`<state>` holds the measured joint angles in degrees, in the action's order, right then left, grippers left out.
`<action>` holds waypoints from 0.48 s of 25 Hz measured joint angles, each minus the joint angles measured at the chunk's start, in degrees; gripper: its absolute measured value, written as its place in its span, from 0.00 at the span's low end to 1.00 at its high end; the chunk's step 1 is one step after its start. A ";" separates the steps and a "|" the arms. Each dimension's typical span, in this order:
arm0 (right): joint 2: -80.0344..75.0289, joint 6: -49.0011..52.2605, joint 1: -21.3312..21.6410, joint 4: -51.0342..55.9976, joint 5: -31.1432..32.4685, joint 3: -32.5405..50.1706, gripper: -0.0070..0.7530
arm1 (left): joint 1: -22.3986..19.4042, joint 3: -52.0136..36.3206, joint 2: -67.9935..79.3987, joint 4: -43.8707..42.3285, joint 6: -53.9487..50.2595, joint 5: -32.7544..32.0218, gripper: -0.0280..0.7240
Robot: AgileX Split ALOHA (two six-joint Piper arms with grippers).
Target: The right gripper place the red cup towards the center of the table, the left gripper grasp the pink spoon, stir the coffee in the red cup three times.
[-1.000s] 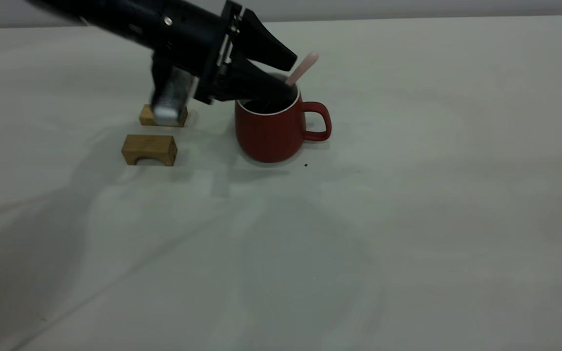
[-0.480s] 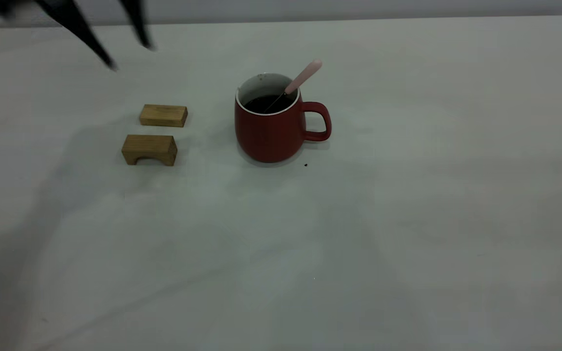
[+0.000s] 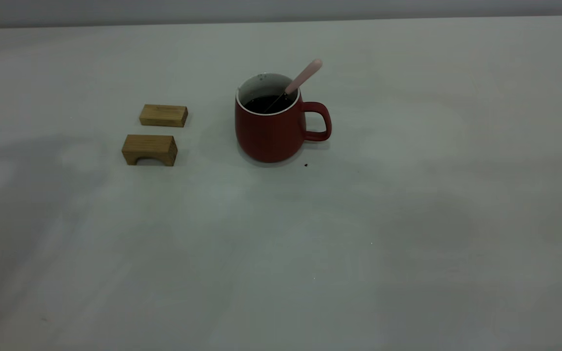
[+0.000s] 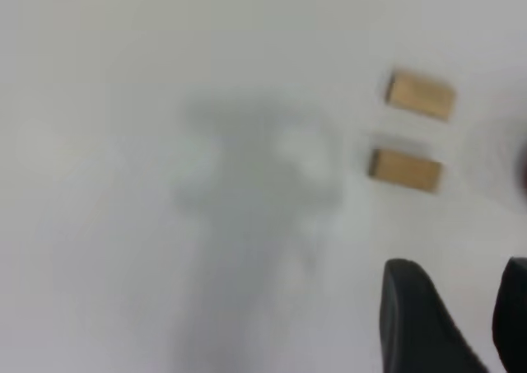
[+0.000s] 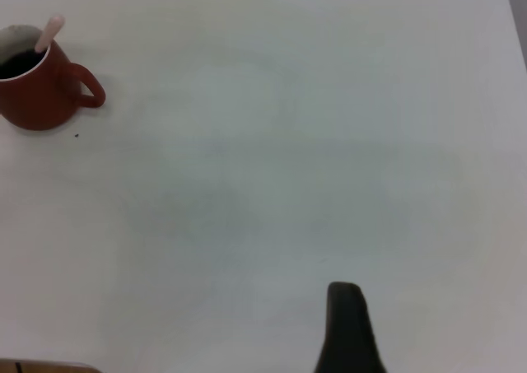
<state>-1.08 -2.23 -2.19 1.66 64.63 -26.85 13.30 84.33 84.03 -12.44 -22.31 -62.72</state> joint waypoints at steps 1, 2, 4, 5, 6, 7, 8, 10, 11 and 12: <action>0.00 0.00 0.00 0.00 0.00 0.00 0.78 | 0.77 -1.26 -2.10 -0.62 3.92 1.42 0.43; 0.00 0.00 0.00 0.00 0.00 0.00 0.78 | 1.64 -3.27 -4.69 -0.72 8.54 3.20 0.43; 0.00 0.00 0.00 0.00 0.00 0.00 0.78 | 3.33 -8.11 -9.85 -0.14 15.66 6.31 0.41; 0.00 0.00 0.00 0.00 0.00 0.00 0.78 | 3.99 -11.20 -11.97 0.71 18.25 7.76 0.41; 0.00 0.00 0.00 0.00 0.00 0.00 0.78 | 4.32 -14.44 -14.48 1.67 19.81 9.04 0.40; 0.00 0.00 0.00 0.00 0.00 0.00 0.78 | 4.47 -17.76 -16.94 2.83 20.57 10.11 0.40; 0.00 0.00 0.00 0.00 0.00 0.00 0.78 | 4.47 -20.52 -18.96 3.99 21.00 11.01 0.39; 0.00 0.00 0.00 0.00 0.00 0.00 0.78 | 4.47 -26.78 -23.54 5.35 21.48 11.98 0.39; 0.00 0.00 0.00 0.00 0.00 0.00 0.78 | 4.47 -29.26 -25.74 5.78 21.60 12.00 0.39; 0.00 0.00 0.00 0.00 0.00 0.00 0.78 | 4.47 -32.15 -27.58 5.96 21.64 11.90 0.39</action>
<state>-1.08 -2.23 -2.19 1.66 64.63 -26.85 17.76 52.18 56.45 -6.48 -0.66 -50.82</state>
